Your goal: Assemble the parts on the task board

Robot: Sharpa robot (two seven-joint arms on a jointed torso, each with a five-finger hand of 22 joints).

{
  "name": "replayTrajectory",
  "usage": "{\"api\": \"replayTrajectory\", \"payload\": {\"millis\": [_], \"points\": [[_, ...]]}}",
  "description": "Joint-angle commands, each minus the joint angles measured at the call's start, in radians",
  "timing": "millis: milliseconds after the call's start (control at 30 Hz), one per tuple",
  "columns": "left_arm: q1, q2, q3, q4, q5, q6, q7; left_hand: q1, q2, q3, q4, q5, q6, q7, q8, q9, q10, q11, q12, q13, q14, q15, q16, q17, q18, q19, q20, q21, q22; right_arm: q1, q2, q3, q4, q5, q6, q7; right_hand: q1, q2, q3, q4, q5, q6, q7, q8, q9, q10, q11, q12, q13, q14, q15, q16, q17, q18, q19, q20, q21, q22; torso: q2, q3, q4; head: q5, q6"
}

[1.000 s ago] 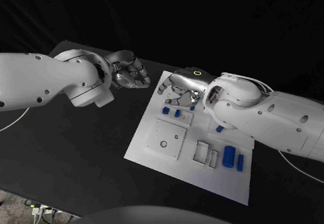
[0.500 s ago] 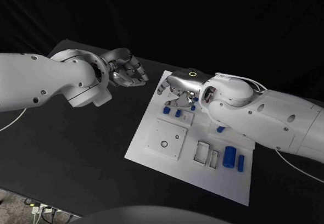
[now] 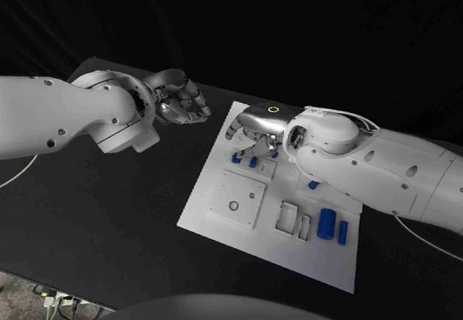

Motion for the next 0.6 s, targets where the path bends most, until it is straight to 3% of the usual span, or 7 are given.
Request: {"api": "replayTrajectory", "payload": {"millis": [33, 167, 600], "points": [[0.001, 0.005, 0.0, 0.0, -0.001, 0.012, -0.001, 0.004, -0.009, 0.008, 0.0, -0.004, 0.002, 0.006, -0.002, -0.001, 0.104, 0.004, 0.002, 0.263, 0.105, 0.0, 0.003, 0.263, -0.008, 0.054, -0.002, -0.004, 0.233, -0.006, 0.004, 0.0, -0.005, -0.034, 0.042, 0.002, 0.011, 0.0, 0.002, -0.006, 0.034, -0.009, -0.001, -0.001, -0.003, 0.104, -0.007, 0.003, 0.263, 0.106, -0.006, 0.003, 0.263, -0.014, 0.106, -0.006, 0.004, 0.263, 0.0, -0.0012, 0.0008, 0.0, 0.0], [0.001, 0.008, 0.0, -0.001, -0.001, 0.016, -0.002, 0.005, -0.009, 0.014, -0.001, -0.004, 0.003, 0.006, -0.001, -0.003, 0.104, 0.004, 0.002, 0.263, 0.105, 0.001, 0.003, 0.263, -0.007, 0.051, -0.002, -0.009, 0.232, -0.013, 0.007, 0.0, -0.012, -0.037, 0.047, 0.003, 0.017, 0.0, 0.006, -0.01, 0.064, -0.011, -0.002, 0.0, -0.005, 0.104, -0.009, 0.003, 0.263, 0.106, -0.008, 0.003, 0.263, -0.014, 0.106, -0.008, 0.004, 0.263, -0.001, -0.0014, 0.001, 0.003, 0.0], [0.0, 0.016, 0.0, -0.002, -0.001, 0.024, -0.006, 0.007, -0.008, 0.023, -0.002, -0.005, 0.003, 0.007, 0.001, -0.004, 0.104, 0.005, 0.002, 0.263, 0.105, 0.001, 0.003, 0.263, -0.006, 0.048, -0.001, -0.014, 0.23, -0.028, 0.013, 0.0, -0.026, -0.043, 0.019, -0.007, 0.003, -0.003, -0.002, -0.004, 0.062, 0.011, 0.005, 0.012, 0.006, 0.104, -0.004, 0.003, 0.263, 0.106, -0.006, 0.003, 0.263, -0.014, 0.106, -0.007, 0.004, 0.263, -0.002, -0.0033, 0.0011, 0.009, 0.0]]}}
